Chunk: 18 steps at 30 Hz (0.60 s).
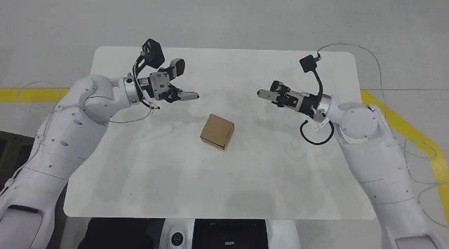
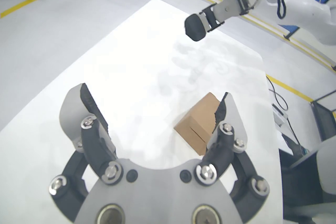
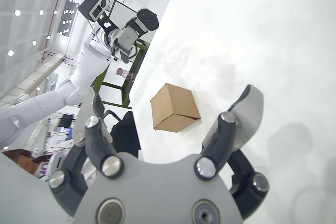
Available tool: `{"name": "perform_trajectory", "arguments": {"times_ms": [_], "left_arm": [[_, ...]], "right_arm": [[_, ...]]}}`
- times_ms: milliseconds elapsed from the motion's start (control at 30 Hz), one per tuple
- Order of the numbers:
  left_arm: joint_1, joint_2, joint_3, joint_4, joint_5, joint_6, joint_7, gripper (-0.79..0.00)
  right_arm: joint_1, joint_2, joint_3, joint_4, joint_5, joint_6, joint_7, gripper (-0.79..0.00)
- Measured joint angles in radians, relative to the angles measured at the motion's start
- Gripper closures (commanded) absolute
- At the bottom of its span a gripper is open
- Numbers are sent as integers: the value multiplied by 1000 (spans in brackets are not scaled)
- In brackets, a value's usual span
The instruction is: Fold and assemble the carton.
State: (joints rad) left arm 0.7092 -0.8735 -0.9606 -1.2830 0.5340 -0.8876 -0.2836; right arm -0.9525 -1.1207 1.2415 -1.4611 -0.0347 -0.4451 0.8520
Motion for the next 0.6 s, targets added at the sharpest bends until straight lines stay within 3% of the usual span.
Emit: {"name": "perform_trajectory", "arguments": {"times_ms": [233, 600], "left_arm": [[-30, 3, -79, 36, 60, 14, 94, -785], [-73, -8, -102, 63, 194, 16, 169, -785]], "right_arm": [[23, 18, 74, -33, -158, -18, -64, -785], [72, 50, 203, -134, -314, 30, -53, -785]]}}
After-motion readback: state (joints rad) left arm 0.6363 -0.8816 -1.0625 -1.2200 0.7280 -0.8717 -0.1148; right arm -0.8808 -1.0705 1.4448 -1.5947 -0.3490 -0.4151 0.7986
